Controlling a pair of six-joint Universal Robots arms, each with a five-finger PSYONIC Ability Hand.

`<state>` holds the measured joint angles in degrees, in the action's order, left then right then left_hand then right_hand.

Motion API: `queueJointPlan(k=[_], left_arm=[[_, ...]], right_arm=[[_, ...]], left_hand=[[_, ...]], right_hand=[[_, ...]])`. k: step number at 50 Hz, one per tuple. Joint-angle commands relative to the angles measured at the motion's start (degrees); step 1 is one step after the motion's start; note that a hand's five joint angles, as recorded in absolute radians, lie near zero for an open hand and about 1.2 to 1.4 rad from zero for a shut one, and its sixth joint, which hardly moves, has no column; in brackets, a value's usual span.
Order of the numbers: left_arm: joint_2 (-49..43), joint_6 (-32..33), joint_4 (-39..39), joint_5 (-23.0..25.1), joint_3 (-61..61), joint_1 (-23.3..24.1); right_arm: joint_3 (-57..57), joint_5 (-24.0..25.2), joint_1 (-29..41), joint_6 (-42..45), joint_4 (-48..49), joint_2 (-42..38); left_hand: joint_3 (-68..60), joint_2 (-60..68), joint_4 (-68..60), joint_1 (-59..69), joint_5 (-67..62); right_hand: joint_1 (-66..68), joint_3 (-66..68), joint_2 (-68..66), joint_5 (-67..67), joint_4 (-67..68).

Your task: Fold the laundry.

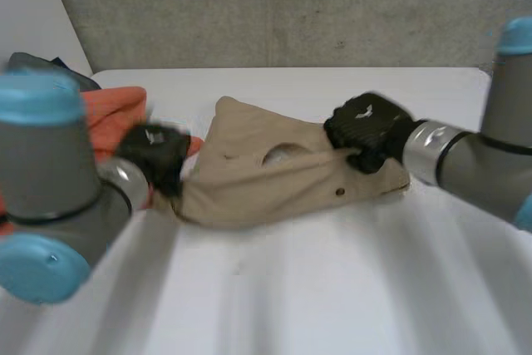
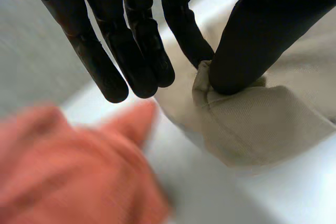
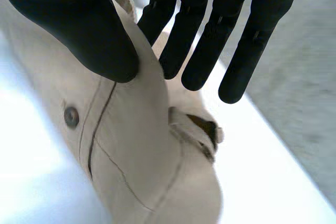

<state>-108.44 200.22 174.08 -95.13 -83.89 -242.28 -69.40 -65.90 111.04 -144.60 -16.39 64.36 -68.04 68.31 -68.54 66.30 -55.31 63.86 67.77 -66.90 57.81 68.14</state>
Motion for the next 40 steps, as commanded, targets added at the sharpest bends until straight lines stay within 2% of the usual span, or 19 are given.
queueJointPlan(k=[1,6,9,12,20,26,31,36,40], left_arm=[[10.3,-0.4,-2.7,5.7,9.1,0.3],[11.3,-1.2,-2.6,15.9,14.5,0.8],[7.9,-1.9,-3.2,17.9,17.4,0.8],[4.3,-1.8,-4.2,17.7,19.6,0.8],[-10.1,0.8,-5.2,15.5,26.1,0.0],[-20.5,5.4,-4.8,13.9,38.1,-2.1],[-23.6,3.8,-1.1,15.0,51.7,-2.5],[-21.2,-4.1,7.5,15.2,62.1,-1.9],[-18.4,-9.6,13.8,15.3,63.6,-1.3]], right_arm=[[-1.0,-3.1,-1.7,-4.3,-0.7,8.2],[-0.9,-4.0,-1.9,-8.4,-1.8,14.0],[-0.9,-3.8,-2.0,-10.3,-3.6,14.6],[-0.9,-3.7,-1.9,-11.1,-4.3,13.3],[1.6,-5.7,0.5,-10.6,-4.2,2.4],[10.3,-10.3,1.5,-11.2,-1.9,-7.0],[20.2,-13.1,2.3,-14.2,9.4,-10.7],[25.5,-17.4,2.9,-20.1,29.0,-8.8],[24.4,-21.8,3.8,-22.3,41.4,-5.7]], left_hand=[[-12.0,11.7,-11.5,13.7,-14.7],[-12.0,11.7,-11.5,13.7,-14.7],[-12.0,11.7,-11.5,13.7,-14.7],[-12.0,11.7,-11.5,13.7,-14.7],[-12.0,11.7,-11.5,13.7,-14.7],[-12.0,11.7,-11.5,13.7,-14.7],[-12.0,11.7,-11.5,13.7,-14.7],[-12.0,11.7,-11.5,13.7,-14.7],[-12.0,11.7,-11.5,13.7,-14.7]], right_hand=[[16.1,12.2,-13.1,12.2,11.9],[16.1,12.2,-13.1,12.2,11.9],[16.1,12.2,-13.1,12.2,11.9],[16.1,12.2,-13.1,12.2,11.9],[16.1,12.2,-13.1,12.2,11.9],[16.1,12.2,-13.1,12.2,11.9],[16.1,12.2,-13.1,12.2,11.9],[16.1,12.2,-13.1,12.2,11.9],[16.1,12.2,-13.1,12.2,11.9]])
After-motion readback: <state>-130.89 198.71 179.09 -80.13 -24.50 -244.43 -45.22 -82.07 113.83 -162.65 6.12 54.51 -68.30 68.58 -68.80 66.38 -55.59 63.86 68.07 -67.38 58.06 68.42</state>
